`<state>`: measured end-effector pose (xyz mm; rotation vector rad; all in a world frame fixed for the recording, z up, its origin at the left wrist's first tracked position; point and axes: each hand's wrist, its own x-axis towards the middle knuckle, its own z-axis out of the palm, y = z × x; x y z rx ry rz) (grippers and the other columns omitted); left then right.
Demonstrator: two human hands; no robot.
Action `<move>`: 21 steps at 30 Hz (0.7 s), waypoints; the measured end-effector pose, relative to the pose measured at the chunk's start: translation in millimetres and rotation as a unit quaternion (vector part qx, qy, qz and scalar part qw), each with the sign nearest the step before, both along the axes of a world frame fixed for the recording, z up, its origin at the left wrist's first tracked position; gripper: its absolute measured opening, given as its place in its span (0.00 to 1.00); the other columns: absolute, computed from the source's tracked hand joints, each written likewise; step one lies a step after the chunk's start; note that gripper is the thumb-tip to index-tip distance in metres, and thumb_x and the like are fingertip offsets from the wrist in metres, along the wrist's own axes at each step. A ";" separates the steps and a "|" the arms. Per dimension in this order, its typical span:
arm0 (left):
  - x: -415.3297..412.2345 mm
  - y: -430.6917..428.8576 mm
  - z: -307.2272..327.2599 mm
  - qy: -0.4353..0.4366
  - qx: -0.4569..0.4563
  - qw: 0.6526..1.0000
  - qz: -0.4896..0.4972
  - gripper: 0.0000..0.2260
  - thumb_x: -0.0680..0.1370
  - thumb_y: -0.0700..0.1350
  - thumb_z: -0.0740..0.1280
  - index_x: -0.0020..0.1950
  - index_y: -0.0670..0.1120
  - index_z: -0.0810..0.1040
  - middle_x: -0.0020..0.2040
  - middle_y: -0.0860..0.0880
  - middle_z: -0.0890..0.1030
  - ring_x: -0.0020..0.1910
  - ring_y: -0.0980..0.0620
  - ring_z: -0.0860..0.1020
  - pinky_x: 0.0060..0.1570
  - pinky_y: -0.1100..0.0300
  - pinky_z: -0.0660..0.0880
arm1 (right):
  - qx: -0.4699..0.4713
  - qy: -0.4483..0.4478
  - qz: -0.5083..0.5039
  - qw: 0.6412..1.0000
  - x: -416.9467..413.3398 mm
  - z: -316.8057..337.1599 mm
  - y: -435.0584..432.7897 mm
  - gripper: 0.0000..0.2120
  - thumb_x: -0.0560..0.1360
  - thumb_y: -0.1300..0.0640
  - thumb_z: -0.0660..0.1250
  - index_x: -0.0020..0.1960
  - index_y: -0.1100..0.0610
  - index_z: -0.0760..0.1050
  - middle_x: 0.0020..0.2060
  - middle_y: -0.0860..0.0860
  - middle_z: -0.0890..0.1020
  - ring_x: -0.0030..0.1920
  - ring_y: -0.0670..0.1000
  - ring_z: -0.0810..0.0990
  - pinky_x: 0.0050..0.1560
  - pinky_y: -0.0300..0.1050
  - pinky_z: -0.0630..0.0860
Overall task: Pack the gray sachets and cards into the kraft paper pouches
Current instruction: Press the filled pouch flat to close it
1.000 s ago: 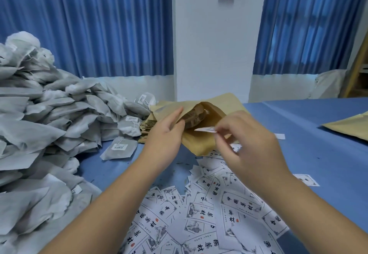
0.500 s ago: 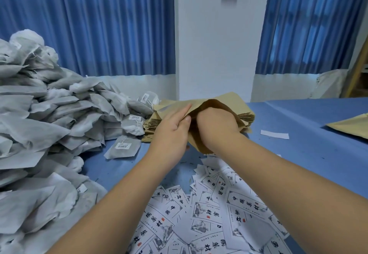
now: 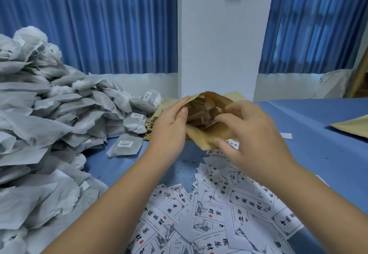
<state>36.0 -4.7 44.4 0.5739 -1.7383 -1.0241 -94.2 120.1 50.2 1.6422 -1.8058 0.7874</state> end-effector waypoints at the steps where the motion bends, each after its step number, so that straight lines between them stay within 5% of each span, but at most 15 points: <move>1: -0.5 2.4 -0.5 -0.004 -0.009 1.000 -0.005 0.16 0.83 0.42 0.57 0.69 0.49 0.75 0.65 0.51 0.77 0.67 0.54 0.73 0.69 0.50 0.67 | 0.017 -0.008 -0.008 1.000 -4.5 -5.6 4.5 0.20 0.66 0.52 0.76 0.57 0.52 0.79 0.60 0.53 0.74 0.59 0.56 0.72 0.55 0.51 0.66; 7: -6.1 20.7 -1.6 -0.025 -0.073 0.997 -0.007 0.16 0.83 0.40 0.58 0.68 0.49 0.76 0.65 0.56 0.77 0.66 0.61 0.71 0.70 0.55 0.66 | -0.032 -0.001 -0.014 0.999 -19.1 -18.3 16.8 0.34 0.58 0.46 0.80 0.62 0.48 0.78 0.69 0.56 0.68 0.69 0.59 0.64 0.61 0.58 0.63; 11: -3.9 29.8 0.9 -0.025 -0.074 0.997 -0.022 0.16 0.83 0.41 0.58 0.66 0.55 0.77 0.62 0.59 0.79 0.64 0.62 0.73 0.68 0.54 0.69 | 0.035 -0.040 -0.009 0.999 -34.8 -21.4 26.1 0.36 0.56 0.41 0.80 0.62 0.46 0.77 0.73 0.53 0.63 0.75 0.56 0.54 0.67 0.57 0.54; 15: 2.7 40.7 9.9 -0.016 -0.073 0.997 -0.023 0.19 0.83 0.41 0.59 0.57 0.67 0.77 0.59 0.64 0.80 0.62 0.63 0.75 0.67 0.53 0.70 | 0.003 -0.045 0.000 0.999 -38.2 -23.8 29.2 0.22 0.60 0.57 0.80 0.53 0.50 0.81 0.64 0.53 0.73 0.64 0.54 0.69 0.62 0.57 0.63; 18: 15.4 50.2 14.8 -0.034 -0.106 0.993 -0.032 0.15 0.81 0.44 0.60 0.58 0.64 0.77 0.60 0.64 0.79 0.64 0.64 0.73 0.67 0.60 0.68 | -0.064 -0.011 0.044 0.997 -31.7 -19.8 29.1 0.15 0.59 0.64 0.78 0.45 0.54 0.82 0.54 0.54 0.79 0.54 0.57 0.77 0.54 0.53 0.67; 21: 39.6 59.3 11.6 -0.017 -0.102 0.994 -0.018 0.14 0.82 0.42 0.60 0.61 0.59 0.78 0.61 0.60 0.80 0.61 0.64 0.75 0.60 0.69 0.70 | -0.102 0.037 0.114 0.988 -27.3 -20.7 38.2 0.07 0.63 0.64 0.76 0.39 0.55 0.82 0.54 0.53 0.80 0.55 0.55 0.76 0.52 0.49 0.65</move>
